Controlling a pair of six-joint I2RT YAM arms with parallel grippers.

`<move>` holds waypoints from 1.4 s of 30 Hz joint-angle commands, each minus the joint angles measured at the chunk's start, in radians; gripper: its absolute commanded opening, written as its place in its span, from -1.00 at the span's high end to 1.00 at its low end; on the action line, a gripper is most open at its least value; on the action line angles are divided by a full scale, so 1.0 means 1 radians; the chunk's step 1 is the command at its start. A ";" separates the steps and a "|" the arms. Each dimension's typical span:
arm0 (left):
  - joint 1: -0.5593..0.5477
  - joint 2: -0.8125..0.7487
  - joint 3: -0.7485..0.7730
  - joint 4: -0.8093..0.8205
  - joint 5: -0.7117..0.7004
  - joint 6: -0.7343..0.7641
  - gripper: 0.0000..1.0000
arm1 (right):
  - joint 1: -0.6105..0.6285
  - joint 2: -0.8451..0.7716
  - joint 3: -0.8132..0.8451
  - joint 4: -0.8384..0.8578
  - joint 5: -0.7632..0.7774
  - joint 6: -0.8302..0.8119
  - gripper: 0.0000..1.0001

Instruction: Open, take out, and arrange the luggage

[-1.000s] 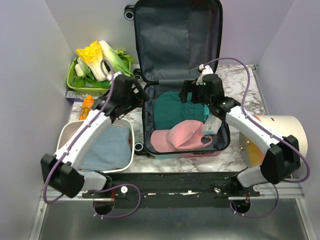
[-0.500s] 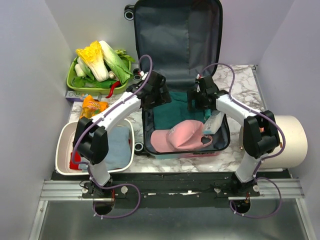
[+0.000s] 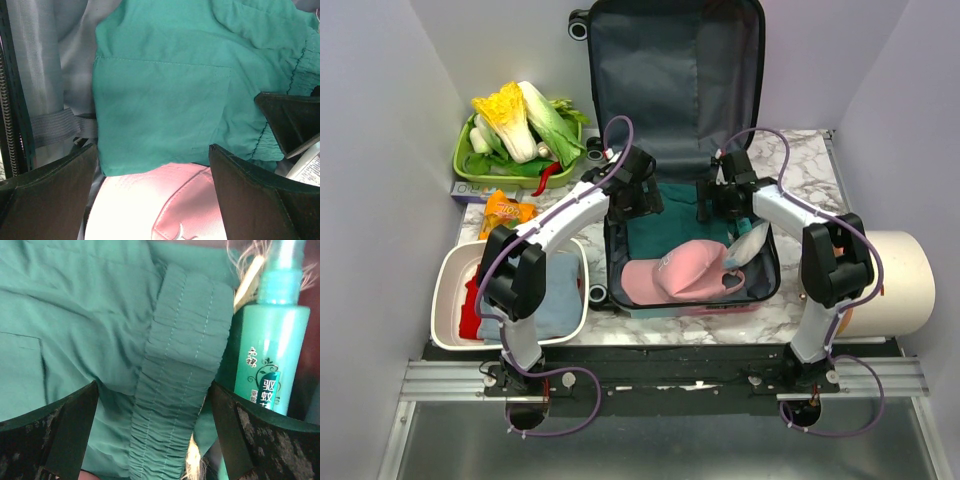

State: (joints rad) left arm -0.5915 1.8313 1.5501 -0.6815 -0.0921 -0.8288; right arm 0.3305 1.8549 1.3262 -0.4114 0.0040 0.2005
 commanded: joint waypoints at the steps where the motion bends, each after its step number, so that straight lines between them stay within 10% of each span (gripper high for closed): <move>1: -0.007 0.013 0.011 -0.030 -0.027 0.010 -0.97 | -0.027 0.003 -0.056 -0.047 -0.053 -0.003 -0.96; 10: -0.007 0.022 -0.004 -0.033 -0.031 -0.003 -0.98 | -0.028 0.023 -0.041 0.017 -0.214 -0.038 -0.68; 15: -0.007 0.029 -0.004 -0.043 -0.052 0.000 -0.97 | -0.025 0.036 -0.015 0.075 -0.390 -0.038 -0.01; 22: -0.007 0.066 0.013 -0.059 -0.067 0.002 -0.97 | -0.025 0.018 -0.007 0.062 -0.221 -0.023 0.97; 31: -0.007 0.083 0.036 -0.013 -0.037 0.033 -0.98 | -0.030 -0.091 -0.033 0.077 0.046 -0.024 0.99; 42: -0.007 0.148 0.030 0.072 0.032 0.123 -0.88 | -0.057 -0.068 -0.022 0.059 0.001 -0.062 0.99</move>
State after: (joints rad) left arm -0.5915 1.9522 1.5799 -0.6830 -0.1238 -0.7631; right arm 0.2848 1.7859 1.3033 -0.3531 -0.0372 0.1623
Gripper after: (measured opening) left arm 0.972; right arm 0.046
